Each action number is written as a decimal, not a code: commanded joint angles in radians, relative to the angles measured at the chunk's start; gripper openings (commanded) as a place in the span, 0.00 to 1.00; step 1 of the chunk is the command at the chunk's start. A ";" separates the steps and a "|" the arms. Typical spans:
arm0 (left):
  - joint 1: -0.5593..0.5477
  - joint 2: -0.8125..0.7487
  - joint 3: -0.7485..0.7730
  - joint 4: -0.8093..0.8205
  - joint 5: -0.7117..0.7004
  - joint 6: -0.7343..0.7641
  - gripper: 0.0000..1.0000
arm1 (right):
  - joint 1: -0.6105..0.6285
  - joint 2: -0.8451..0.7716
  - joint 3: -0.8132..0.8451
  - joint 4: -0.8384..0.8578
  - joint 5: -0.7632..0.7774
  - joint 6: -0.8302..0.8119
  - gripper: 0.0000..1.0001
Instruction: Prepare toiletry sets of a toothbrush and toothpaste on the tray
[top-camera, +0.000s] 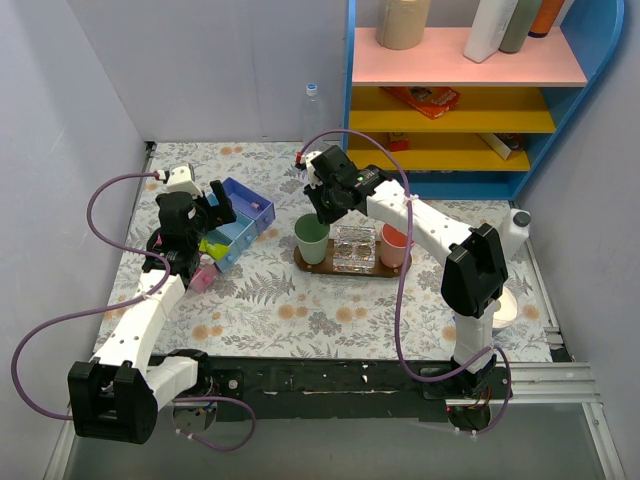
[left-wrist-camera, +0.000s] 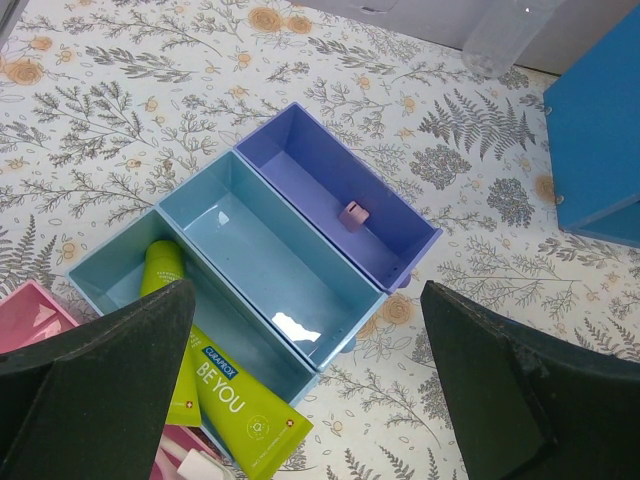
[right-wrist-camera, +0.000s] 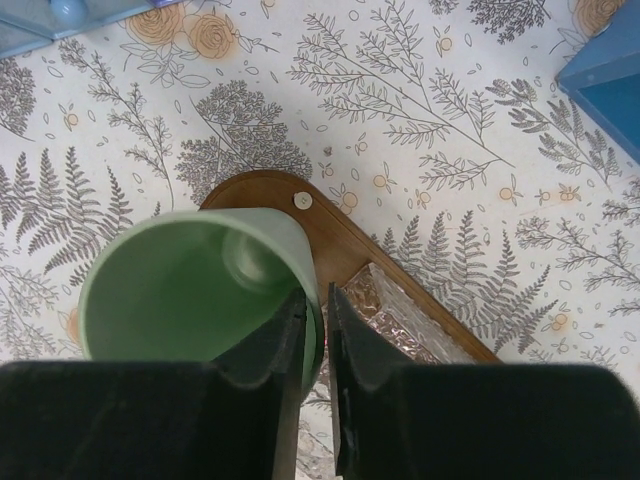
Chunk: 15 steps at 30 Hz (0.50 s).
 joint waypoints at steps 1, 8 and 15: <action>-0.004 -0.018 0.000 0.017 -0.003 0.015 0.98 | 0.006 -0.007 0.005 0.004 0.013 -0.001 0.25; -0.004 -0.020 -0.001 0.017 -0.001 0.015 0.98 | 0.004 -0.013 0.016 0.005 0.029 -0.001 0.44; -0.006 -0.021 -0.001 0.017 -0.001 0.022 0.98 | 0.006 -0.030 0.024 0.015 0.040 -0.013 0.62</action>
